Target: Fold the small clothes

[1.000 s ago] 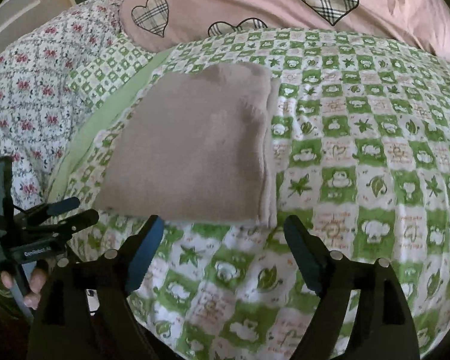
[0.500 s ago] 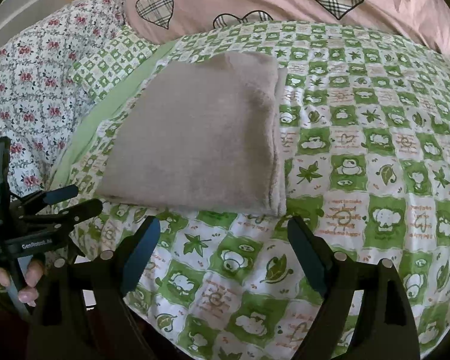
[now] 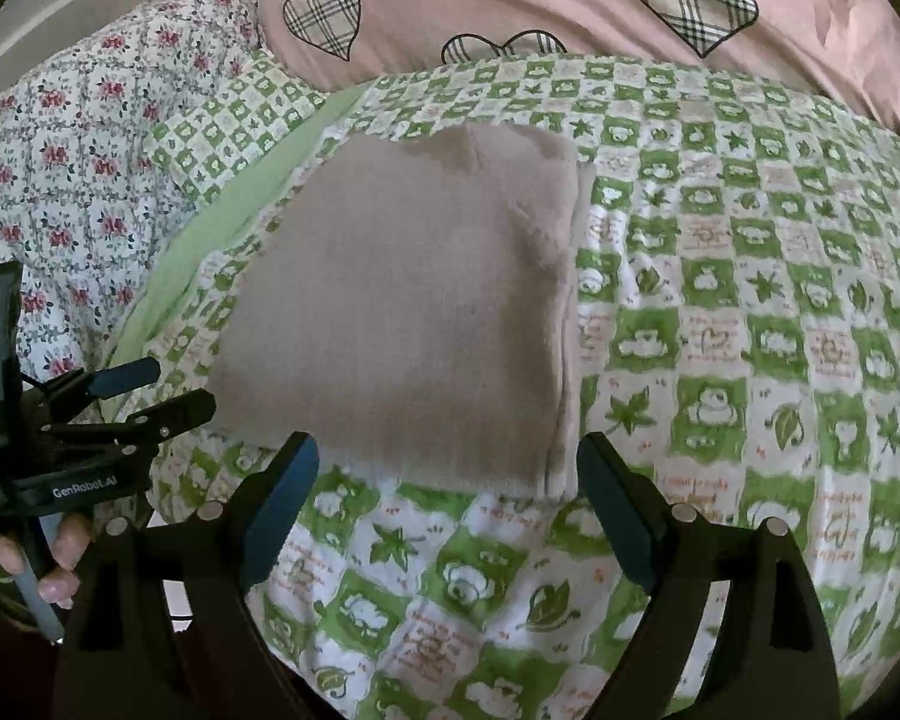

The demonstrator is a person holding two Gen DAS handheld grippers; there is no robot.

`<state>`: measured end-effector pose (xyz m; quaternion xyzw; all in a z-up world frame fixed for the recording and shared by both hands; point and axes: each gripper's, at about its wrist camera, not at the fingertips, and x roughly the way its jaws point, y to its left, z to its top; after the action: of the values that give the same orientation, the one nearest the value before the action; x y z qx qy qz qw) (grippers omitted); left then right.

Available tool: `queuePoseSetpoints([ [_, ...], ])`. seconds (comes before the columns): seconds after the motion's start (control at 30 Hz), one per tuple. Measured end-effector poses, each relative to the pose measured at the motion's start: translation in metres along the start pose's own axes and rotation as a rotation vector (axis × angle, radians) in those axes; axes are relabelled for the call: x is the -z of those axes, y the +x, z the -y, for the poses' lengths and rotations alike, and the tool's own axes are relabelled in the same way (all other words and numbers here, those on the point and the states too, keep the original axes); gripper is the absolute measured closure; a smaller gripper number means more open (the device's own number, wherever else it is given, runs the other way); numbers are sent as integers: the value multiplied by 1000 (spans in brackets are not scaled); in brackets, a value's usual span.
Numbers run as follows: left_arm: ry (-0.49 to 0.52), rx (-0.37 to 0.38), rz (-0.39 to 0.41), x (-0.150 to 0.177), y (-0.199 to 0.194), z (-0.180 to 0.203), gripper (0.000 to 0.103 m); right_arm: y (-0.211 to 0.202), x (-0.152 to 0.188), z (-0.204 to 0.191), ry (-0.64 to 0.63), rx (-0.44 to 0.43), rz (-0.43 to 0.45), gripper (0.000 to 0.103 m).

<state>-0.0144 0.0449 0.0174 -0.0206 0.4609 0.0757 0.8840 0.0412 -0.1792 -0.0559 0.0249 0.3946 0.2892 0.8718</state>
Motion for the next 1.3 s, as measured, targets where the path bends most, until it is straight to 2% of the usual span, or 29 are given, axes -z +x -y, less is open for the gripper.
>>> queuePoseSetpoints([
  [0.47, -15, 23, 28, -18, 1, 0, 19, 9, -23, 1, -6, -13, 5, 13],
  [0.6, -37, 45, 17, -23, 6, -4, 19, 11, -31, 6, 18, -17, 10, 13],
  [0.93, -78, 39, 25, -41, 17, -19, 18, 21, -55, 33, 132, -29, 31, 13],
  [1.3, -64, 47, 5, -45, 26, -16, 18, 32, -60, 30, 139, -39, -1, 13],
])
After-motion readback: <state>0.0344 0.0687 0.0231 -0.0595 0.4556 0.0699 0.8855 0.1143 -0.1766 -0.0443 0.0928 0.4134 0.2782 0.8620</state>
